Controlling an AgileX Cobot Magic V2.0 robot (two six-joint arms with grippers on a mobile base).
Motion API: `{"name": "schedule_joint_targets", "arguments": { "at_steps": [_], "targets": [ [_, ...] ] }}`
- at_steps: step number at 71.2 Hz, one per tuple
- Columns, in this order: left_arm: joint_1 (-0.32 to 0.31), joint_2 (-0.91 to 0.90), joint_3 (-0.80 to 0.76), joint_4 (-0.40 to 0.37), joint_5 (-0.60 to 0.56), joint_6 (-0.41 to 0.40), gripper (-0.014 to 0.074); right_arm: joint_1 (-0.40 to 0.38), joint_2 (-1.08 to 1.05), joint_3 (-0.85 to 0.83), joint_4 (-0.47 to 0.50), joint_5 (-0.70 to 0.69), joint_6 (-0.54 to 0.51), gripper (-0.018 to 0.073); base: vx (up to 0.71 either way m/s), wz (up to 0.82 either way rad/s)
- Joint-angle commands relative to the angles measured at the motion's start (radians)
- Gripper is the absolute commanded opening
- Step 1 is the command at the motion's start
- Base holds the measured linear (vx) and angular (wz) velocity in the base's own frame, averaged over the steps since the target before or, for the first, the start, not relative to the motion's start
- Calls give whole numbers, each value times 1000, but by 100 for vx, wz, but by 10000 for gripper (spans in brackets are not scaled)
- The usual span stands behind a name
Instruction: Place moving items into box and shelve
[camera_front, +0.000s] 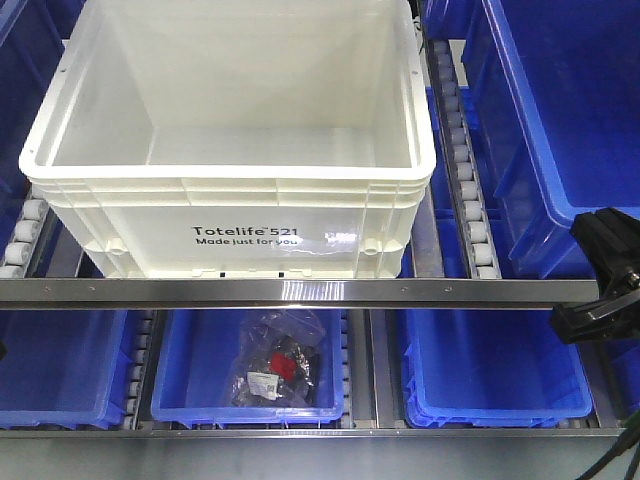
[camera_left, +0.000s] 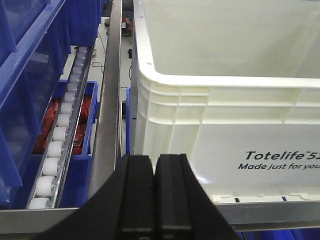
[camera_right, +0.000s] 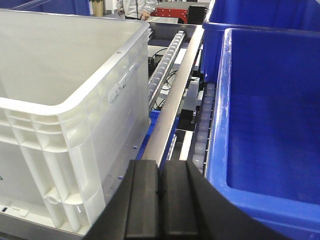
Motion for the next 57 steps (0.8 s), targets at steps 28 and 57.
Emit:
{"name": "schedule_joint_targets", "arguments": {
  "at_steps": [28, 57],
  "targets": [
    [-6, 9, -32, -9, -60, -8, -27, -2, 5, -31, -2, -81, -8, -17, 0, 0],
    [-5, -258, 114, 28, -64, 71, -27, -2, 5, -31, -2, -81, -8, -17, 0, 0]
  ]
}}
